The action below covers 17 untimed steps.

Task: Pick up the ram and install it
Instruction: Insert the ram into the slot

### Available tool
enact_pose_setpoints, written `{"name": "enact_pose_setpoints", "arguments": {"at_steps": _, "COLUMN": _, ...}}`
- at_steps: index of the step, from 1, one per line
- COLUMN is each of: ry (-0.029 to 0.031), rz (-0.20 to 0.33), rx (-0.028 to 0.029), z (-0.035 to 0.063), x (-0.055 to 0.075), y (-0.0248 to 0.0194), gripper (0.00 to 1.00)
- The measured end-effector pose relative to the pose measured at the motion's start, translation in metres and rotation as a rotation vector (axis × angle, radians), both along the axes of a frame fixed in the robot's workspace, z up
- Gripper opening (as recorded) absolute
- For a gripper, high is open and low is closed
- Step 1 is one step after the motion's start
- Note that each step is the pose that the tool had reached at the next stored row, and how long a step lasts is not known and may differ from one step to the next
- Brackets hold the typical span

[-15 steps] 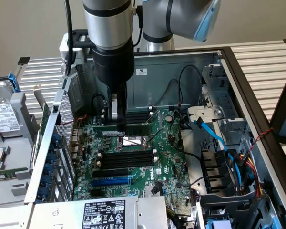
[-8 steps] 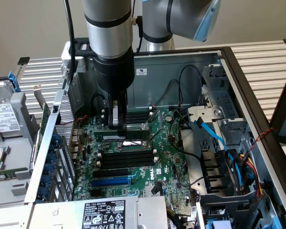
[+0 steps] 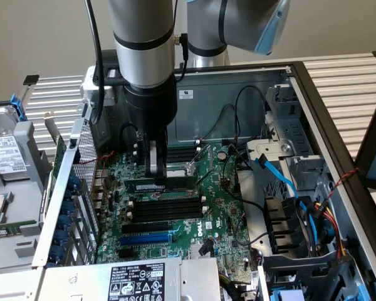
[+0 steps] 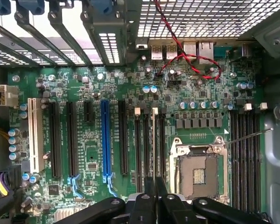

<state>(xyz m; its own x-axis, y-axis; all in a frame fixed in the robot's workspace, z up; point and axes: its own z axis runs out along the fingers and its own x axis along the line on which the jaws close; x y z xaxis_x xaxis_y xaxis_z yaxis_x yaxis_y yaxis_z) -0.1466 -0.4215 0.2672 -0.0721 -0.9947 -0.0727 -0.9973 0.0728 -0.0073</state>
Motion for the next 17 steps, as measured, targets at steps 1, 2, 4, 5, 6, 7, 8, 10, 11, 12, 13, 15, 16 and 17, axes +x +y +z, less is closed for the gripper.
{"name": "enact_pose_setpoints", "arguments": {"at_steps": 1, "ry": 0.0000, "rz": 0.002, "rx": 0.0000, "z": -0.0007, "x": 0.000, "y": 0.0000, "gripper": 0.12}}
{"name": "enact_pose_setpoints", "arguments": {"at_steps": 2, "ry": 0.0000, "rz": 0.002, "rx": 0.0000, "z": -0.0016, "x": 0.000, "y": 0.0000, "gripper": 0.12}}
{"name": "enact_pose_setpoints", "arguments": {"at_steps": 4, "ry": 0.0000, "rz": 0.002, "rx": 0.0001, "z": -0.0040, "x": 0.000, "y": 0.0000, "gripper": 0.12}}
{"name": "enact_pose_setpoints", "arguments": {"at_steps": 5, "ry": 0.0000, "rz": 0.002, "rx": 0.0000, "z": -0.0058, "x": 0.000, "y": 0.0000, "gripper": 0.12}}
{"name": "enact_pose_setpoints", "arguments": {"at_steps": 6, "ry": 0.0001, "rz": 0.003, "rx": 0.0000, "z": -0.0074, "x": 0.001, "y": 0.0000, "gripper": 0.12}}
{"name": "enact_pose_setpoints", "arguments": {"at_steps": 7, "ry": 0.0000, "rz": 0.002, "rx": -0.0001, "z": -0.0088, "x": 0.003, "y": 0.0000, "gripper": 0.12}}
{"name": "enact_pose_setpoints", "arguments": {"at_steps": 8, "ry": 0.0000, "rz": 0.002, "rx": -0.0004, "z": -0.0101, "x": 0.004, "y": 0.0000, "gripper": 0.12}}
{"name": "enact_pose_setpoints", "arguments": {"at_steps": 10, "ry": -0.0002, "rz": 0.002, "rx": -0.0018, "z": -0.0124, "x": 0.005, "y": 0.0001, "gripper": 0.12}}
{"name": "enact_pose_setpoints", "arguments": {"at_steps": 11, "ry": -0.0004, "rz": 0.002, "rx": -0.0035, "z": -0.0132, "x": 0.005, "y": 0.0001, "gripper": 0.12}}
{"name": "enact_pose_setpoints", "arguments": {"at_steps": 12, "ry": -0.0007, "rz": 0.002, "rx": -0.0050, "z": -0.0141, "x": 0.005, "y": 0.0001, "gripper": 0.12}}
{"name": "enact_pose_setpoints", "arguments": {"at_steps": 13, "ry": -0.0010, "rz": 0.002, "rx": -0.0063, "z": -0.0149, "x": 0.006, "y": 0.0001, "gripper": 0.12}}
{"name": "enact_pose_setpoints", "arguments": {"at_steps": 15, "ry": -0.0010, "rz": 0.002, "rx": -0.0083, "z": -0.0168, "x": 0.007, "y": 0.0001, "gripper": 0.12}}
{"name": "enact_pose_setpoints", "arguments": {"at_steps": 16, "ry": -0.0010, "rz": 0.002, "rx": -0.0095, "z": -0.0181, "x": 0.007, "y": 0.0001, "gripper": 0.12}}
{"name": "enact_pose_setpoints", "arguments": {"at_steps": 17, "ry": -0.0011, "rz": 0.002, "rx": -0.0113, "z": -0.0194, "x": 0.007, "y": 0.0001, "gripper": 0.12}}
